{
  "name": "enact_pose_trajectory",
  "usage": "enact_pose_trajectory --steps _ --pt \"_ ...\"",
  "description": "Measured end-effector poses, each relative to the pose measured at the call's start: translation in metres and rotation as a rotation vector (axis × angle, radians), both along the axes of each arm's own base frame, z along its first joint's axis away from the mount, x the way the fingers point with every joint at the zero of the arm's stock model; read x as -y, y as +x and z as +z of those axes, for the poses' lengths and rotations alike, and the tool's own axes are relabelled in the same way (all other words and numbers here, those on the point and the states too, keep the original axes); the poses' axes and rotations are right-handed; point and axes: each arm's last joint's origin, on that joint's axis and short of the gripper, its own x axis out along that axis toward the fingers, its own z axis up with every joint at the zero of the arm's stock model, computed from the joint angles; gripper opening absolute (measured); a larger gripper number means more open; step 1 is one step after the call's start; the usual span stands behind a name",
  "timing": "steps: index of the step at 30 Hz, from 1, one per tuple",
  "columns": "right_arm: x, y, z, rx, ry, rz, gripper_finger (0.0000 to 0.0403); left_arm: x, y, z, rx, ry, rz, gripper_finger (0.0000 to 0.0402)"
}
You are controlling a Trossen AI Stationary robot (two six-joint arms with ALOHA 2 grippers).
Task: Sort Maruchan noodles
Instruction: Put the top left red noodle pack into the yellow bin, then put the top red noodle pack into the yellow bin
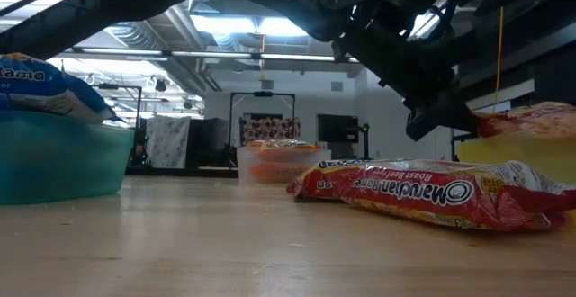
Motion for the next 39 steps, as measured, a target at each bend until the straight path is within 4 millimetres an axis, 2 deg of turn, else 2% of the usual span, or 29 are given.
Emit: enact_pose_trajectory --steps 8,19,23,27,31,34,39 --pt "0.0 0.0 0.0 -0.002 -0.001 0.001 0.034 0.001 -0.001 -0.002 -0.022 -0.01 -0.019 0.0003" --pt "0.0 0.0 0.0 -0.024 0.005 0.017 0.034 0.005 -0.002 -0.005 -0.041 -0.021 -0.044 0.0056" --pt "0.0 0.0 -0.001 -0.025 0.009 0.019 0.034 0.003 -0.003 -0.001 -0.044 0.021 0.017 0.0078" --pt "-0.001 0.0 -0.001 -0.033 0.021 0.025 0.034 0.0 -0.008 0.021 -0.02 0.107 0.133 0.0097" --pt "-0.001 0.0 -0.001 -0.035 0.025 0.027 0.034 0.002 -0.022 0.041 -0.1 0.137 0.193 0.0104" --pt "-0.001 0.0 -0.001 -0.036 0.027 0.027 0.034 0.006 -0.04 0.06 -0.19 0.023 0.175 0.0105" --pt "-0.001 0.0 -0.001 -0.04 0.031 0.03 0.034 0.001 -0.087 0.118 -0.307 -0.323 0.207 0.0105"
